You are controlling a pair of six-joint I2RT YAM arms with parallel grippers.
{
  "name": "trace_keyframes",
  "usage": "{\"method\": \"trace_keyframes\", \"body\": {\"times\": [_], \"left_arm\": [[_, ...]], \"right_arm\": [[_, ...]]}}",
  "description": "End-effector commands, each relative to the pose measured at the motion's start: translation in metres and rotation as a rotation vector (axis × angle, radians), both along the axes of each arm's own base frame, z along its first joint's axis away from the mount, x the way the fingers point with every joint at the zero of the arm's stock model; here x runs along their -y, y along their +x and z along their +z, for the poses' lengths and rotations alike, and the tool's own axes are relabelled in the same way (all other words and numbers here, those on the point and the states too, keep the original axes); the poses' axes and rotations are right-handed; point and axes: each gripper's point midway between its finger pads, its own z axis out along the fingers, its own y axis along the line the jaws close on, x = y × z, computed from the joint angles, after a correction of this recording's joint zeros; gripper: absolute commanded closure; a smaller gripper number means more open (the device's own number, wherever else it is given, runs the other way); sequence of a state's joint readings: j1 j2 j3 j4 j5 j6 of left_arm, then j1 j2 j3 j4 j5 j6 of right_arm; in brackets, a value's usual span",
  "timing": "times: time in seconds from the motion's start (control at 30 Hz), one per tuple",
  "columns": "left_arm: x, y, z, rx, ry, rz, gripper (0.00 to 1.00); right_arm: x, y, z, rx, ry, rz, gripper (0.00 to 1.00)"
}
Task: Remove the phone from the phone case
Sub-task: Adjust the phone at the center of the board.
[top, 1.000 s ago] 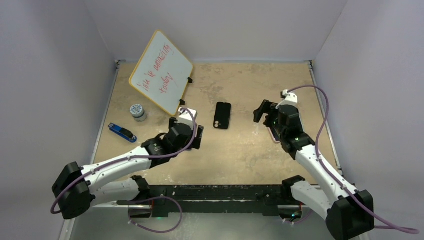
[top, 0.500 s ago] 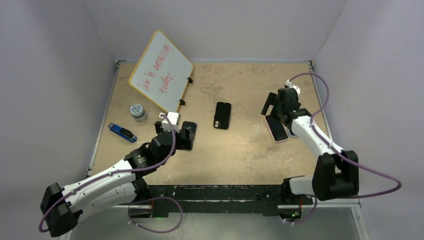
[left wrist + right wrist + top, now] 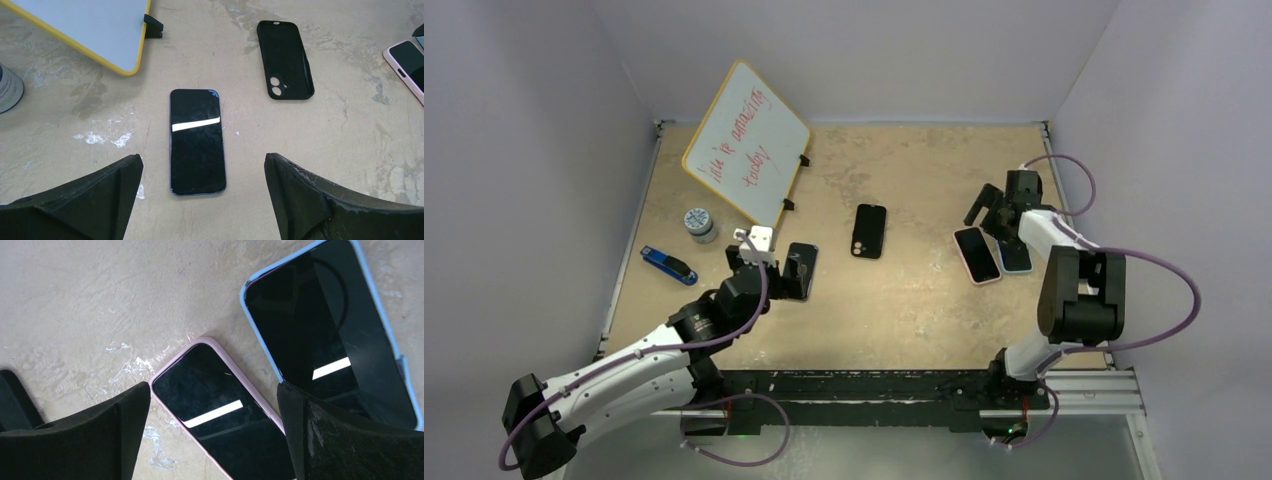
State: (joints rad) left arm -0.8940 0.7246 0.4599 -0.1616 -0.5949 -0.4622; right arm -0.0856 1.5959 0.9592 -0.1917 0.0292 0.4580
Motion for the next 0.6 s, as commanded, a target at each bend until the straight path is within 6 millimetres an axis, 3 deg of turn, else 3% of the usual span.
{"method": "trace_keyframes", "body": {"times": [0.0,0.3,0.57], "left_arm": [[0.000,0.004,0.011,0.038,-0.042,0.023,0.03],[-0.001,0.003,0.014,0.056,-0.060,0.017,0.02],[0.002,0.003,0.013,0.049,-0.053,0.000,0.00]], "right_arm": [[-0.007,0.019,0.005,0.043,0.016,0.072,0.04],[-0.014,0.002,-0.015,-0.032,0.041,0.106,0.08],[-0.025,-0.035,-0.019,-0.112,0.086,0.110,0.04]]}}
